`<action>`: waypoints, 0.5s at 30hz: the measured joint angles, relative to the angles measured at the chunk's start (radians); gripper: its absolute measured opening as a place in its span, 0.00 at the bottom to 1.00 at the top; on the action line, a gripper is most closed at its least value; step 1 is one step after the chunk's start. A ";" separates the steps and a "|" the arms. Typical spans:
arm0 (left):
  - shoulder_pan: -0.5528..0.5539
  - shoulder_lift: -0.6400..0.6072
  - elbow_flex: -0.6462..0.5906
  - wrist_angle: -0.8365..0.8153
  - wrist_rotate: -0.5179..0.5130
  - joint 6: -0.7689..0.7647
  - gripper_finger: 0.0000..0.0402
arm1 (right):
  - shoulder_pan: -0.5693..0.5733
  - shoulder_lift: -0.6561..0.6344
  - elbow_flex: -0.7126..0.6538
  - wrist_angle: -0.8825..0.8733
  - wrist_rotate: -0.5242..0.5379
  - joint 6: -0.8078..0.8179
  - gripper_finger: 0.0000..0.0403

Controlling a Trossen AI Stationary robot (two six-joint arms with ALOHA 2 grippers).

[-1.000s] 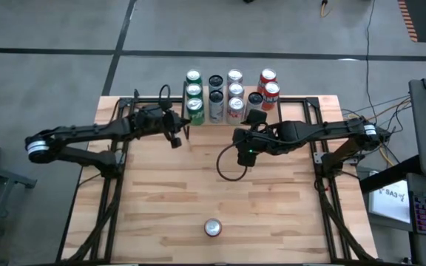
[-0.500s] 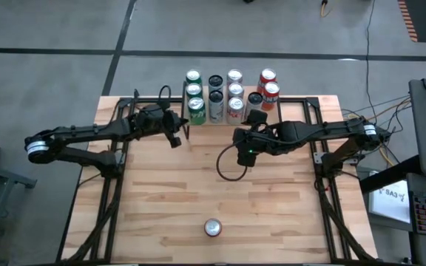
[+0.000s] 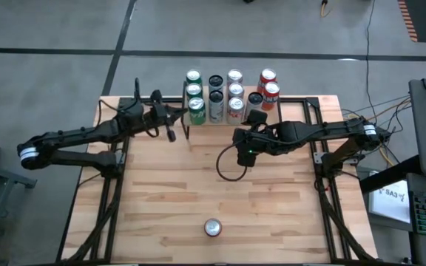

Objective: Place canned beverage on shelf
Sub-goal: Put the green soda can on the shelf aligned with the other green soda cans

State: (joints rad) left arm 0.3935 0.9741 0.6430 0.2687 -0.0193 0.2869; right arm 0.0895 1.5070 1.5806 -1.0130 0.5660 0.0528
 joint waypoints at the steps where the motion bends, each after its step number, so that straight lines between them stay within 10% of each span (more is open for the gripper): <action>1: 0.000 0.005 0.002 0.018 0.001 -0.008 0.00 | 0.000 0.000 0.000 0.000 0.000 0.000 0.91; 15: 0.002 0.142 0.177 -0.093 -0.022 -0.019 0.00 | 0.000 0.000 -0.001 0.000 0.001 0.007 0.91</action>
State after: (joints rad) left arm 0.3958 1.1157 0.8200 0.1752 -0.0410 0.2684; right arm 0.0895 1.5070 1.5796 -1.0134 0.5667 0.0598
